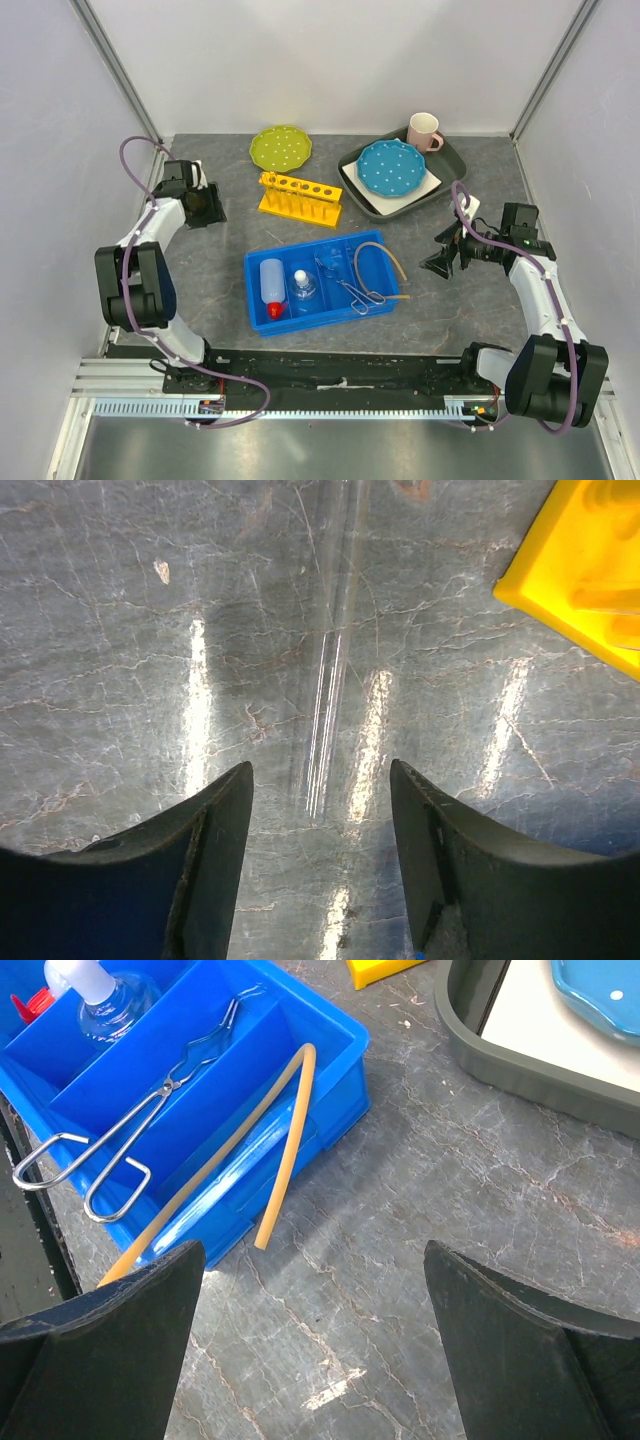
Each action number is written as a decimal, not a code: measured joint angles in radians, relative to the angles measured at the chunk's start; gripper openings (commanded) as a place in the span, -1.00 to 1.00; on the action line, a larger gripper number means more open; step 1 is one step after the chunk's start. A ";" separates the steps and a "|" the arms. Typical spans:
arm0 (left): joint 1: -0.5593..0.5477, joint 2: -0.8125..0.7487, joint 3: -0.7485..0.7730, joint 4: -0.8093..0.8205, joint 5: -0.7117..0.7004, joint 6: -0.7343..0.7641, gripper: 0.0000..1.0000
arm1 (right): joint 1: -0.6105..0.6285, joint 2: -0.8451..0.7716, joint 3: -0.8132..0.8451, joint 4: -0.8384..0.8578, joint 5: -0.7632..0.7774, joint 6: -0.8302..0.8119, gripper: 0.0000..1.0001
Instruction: Organize the chemistry lab equipment
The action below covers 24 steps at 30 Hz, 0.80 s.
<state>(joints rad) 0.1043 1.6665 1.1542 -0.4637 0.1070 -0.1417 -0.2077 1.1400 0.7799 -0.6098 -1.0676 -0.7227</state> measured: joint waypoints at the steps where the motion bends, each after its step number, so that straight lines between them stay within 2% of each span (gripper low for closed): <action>1: 0.000 -0.010 -0.001 0.002 -0.001 0.000 0.29 | 0.000 0.000 0.000 -0.002 -0.002 -0.003 0.96; 11: 0.000 -0.095 -0.040 0.009 -0.024 0.000 0.36 | 0.000 0.003 0.000 -0.021 -0.014 -0.026 0.96; 19: 0.000 -0.285 -0.116 0.055 -0.027 -0.024 0.61 | -0.017 0.003 0.000 -0.031 -0.016 -0.030 0.96; 24: 0.000 -0.404 -0.152 0.079 0.004 -0.056 0.63 | -0.026 0.001 0.005 -0.036 -0.005 -0.014 0.96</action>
<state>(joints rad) 0.1043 1.2621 1.0023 -0.3851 0.1108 -0.1978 -0.2340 1.1408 0.7853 -0.6460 -1.0721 -0.7368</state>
